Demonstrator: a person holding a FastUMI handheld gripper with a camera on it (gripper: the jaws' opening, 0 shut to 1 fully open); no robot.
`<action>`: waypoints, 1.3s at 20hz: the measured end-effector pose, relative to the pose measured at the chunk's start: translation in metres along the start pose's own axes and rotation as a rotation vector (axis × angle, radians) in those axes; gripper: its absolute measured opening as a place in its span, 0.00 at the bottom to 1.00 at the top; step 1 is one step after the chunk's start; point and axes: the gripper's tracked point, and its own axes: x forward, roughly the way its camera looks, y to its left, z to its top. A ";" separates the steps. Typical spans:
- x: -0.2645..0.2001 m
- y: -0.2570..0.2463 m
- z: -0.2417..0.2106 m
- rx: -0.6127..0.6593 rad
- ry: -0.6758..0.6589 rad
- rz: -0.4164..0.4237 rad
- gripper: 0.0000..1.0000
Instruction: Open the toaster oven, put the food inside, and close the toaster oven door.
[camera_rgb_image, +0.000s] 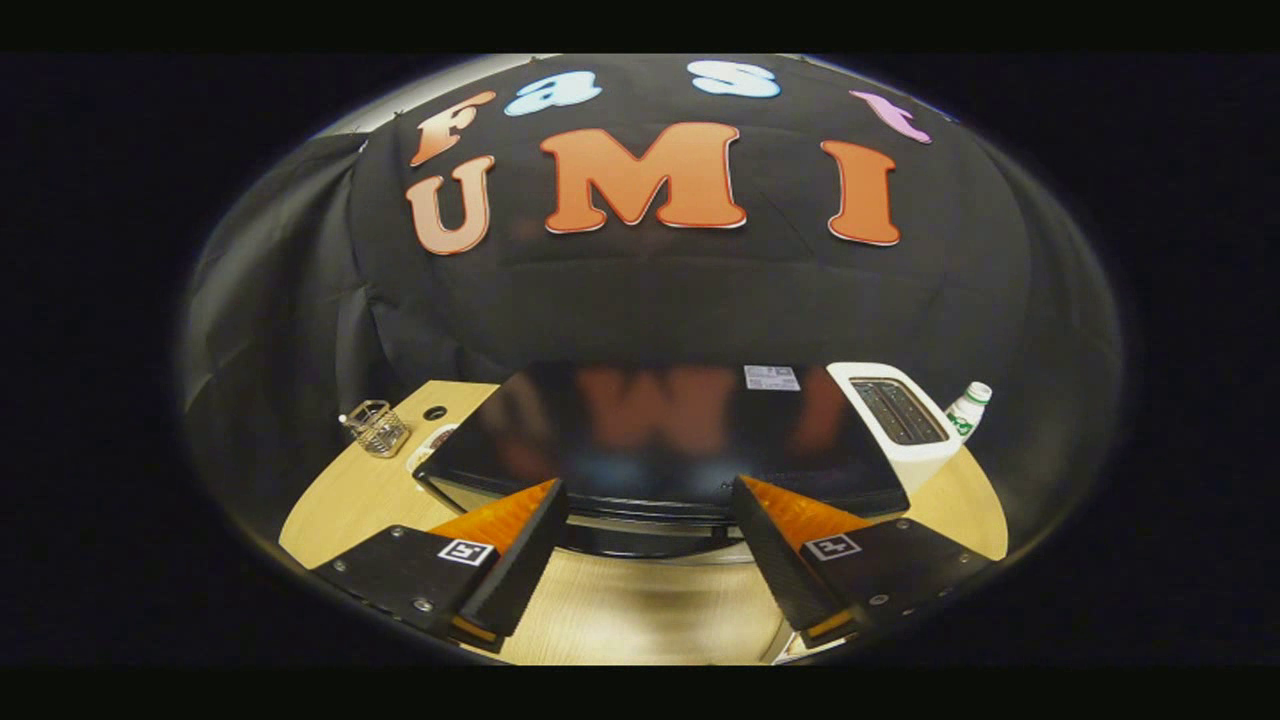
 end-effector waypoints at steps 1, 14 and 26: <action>0.003 0.001 -0.003 0.009 0.010 -0.002 0.97; -0.020 0.018 -0.023 -0.031 -0.098 -0.063 0.88; -0.065 0.032 -0.111 -0.095 0.125 0.083 0.88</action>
